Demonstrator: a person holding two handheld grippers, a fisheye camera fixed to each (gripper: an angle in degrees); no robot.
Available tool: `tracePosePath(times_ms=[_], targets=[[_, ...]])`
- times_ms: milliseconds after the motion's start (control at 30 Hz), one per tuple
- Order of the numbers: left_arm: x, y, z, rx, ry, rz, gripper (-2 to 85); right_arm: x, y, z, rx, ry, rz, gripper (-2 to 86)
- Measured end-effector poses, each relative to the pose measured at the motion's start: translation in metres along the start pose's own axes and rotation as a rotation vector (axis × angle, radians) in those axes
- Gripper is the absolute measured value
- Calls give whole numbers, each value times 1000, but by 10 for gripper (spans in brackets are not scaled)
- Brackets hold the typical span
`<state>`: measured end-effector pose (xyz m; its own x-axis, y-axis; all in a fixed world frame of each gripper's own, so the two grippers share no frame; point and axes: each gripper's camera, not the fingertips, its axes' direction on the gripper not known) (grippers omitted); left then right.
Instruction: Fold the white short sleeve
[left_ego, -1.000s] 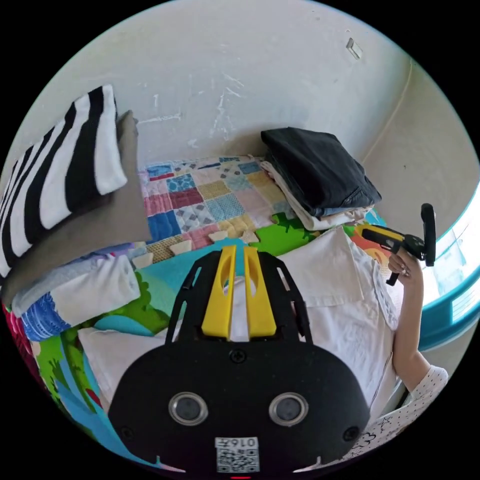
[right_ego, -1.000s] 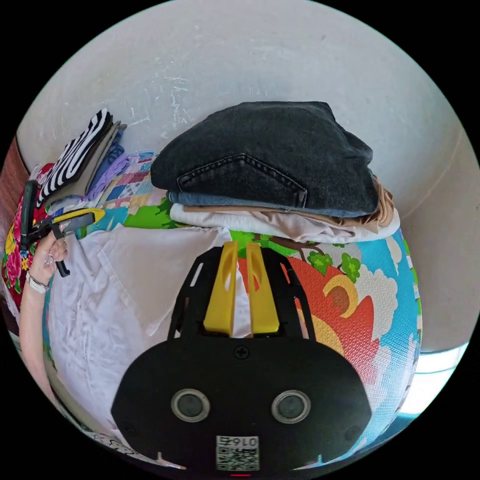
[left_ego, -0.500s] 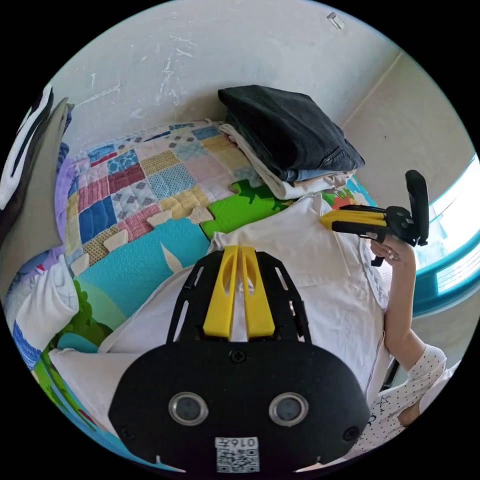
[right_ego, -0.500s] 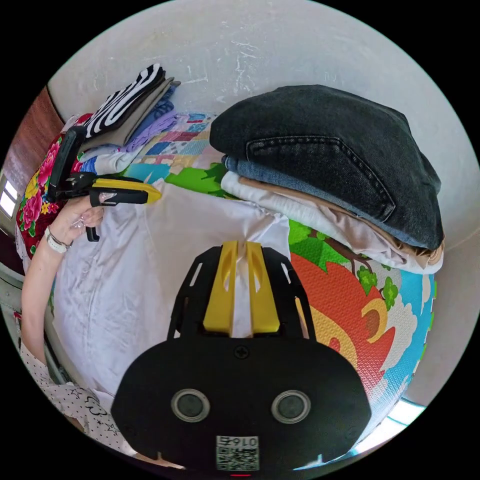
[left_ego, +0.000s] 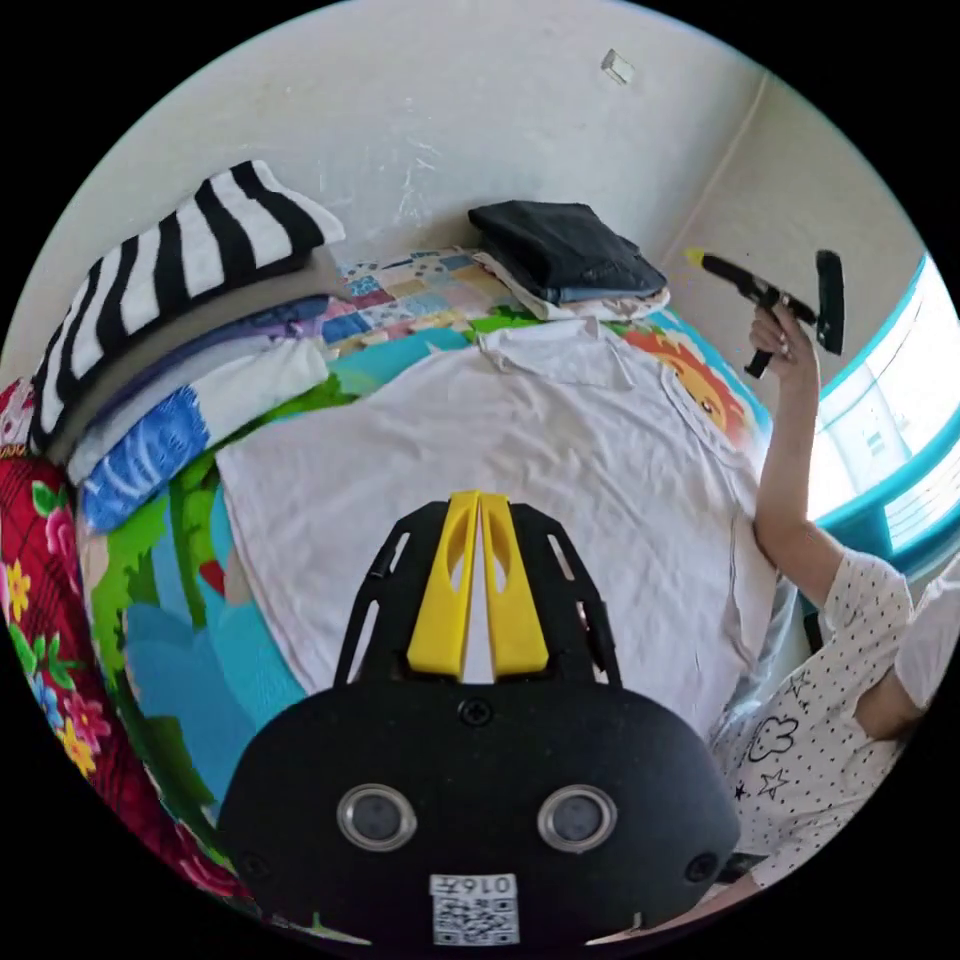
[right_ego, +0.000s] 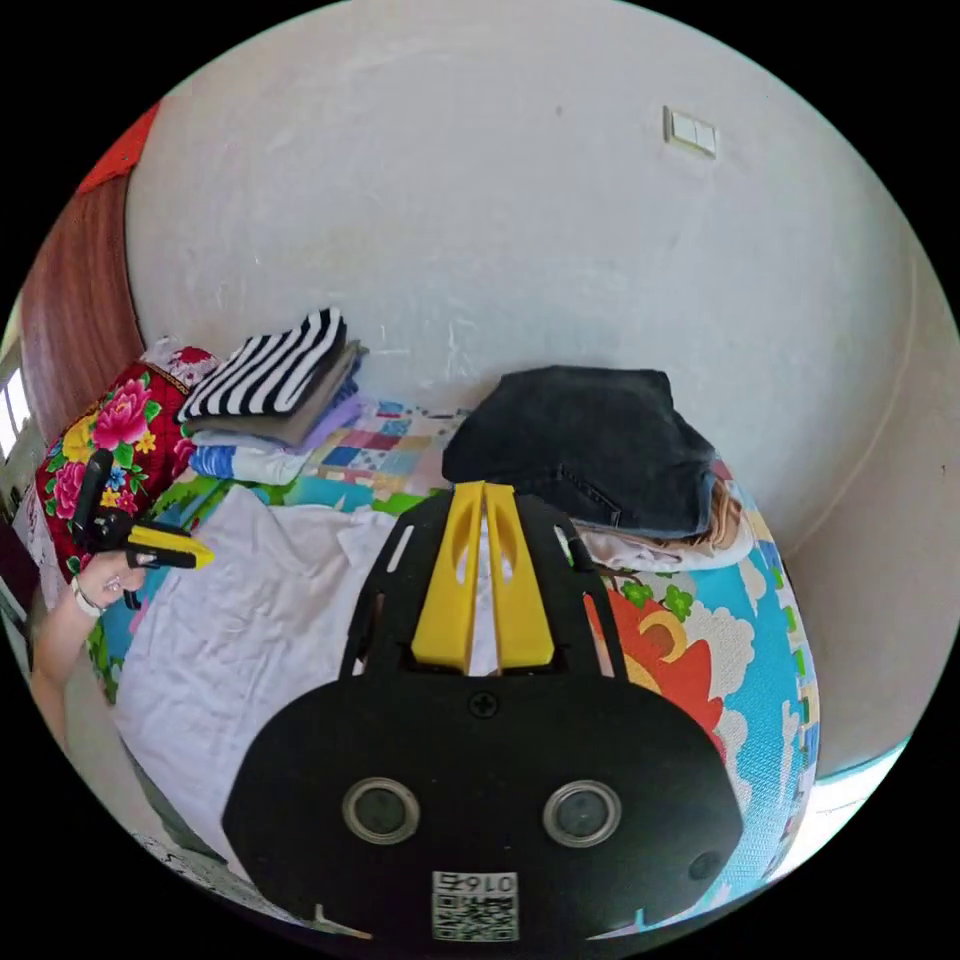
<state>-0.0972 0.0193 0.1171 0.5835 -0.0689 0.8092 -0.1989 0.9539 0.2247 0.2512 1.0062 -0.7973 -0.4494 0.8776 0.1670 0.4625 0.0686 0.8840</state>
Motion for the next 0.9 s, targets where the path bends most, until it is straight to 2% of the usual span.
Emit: tracePosePath(times_ms=[67, 100, 167, 233, 333, 433, 500, 567, 633, 767, 900], targets=[[16, 64, -50, 50, -8, -27, -8, -49, 2, -114, 248, -17, -36, -4], [24, 105, -85, 98, 18, -51, -6, -63, 7, -144, 313, -21, -48, -4], [30, 166, -131, 192, 52, -137, -6, -119, 31, -254, 619, -90, -135, -4], [32, 221, -158, 205, 53, -257, -1, -154, 33, -307, 740, -178, -188, -4], [32, 290, -187, 164, 1, -436, 31, -214, 2, -342, 702, -372, -266, -3], [43, 332, -211, 219, 40, -486, 50, -291, -33, -334, 535, -472, -338, -3], [59, 342, -229, 257, 49, -449, 56, -341, -42, -326, 469, -423, -376, -3], [72, 341, -241, 270, 31, -410, 59, -404, -40, -320, 448, -280, -405, -3], [81, 337, -250, 242, -2, -379, 63, -444, -35, -317, 427, -234, -440, -3], [95, 337, -277, 219, 0, -351, 56, -513, -17, -308, 369, -280, -539, -3], [104, 347, -317, 257, 1, -360, -2, -554, -10, -286, 312, -235, -569, -3]])
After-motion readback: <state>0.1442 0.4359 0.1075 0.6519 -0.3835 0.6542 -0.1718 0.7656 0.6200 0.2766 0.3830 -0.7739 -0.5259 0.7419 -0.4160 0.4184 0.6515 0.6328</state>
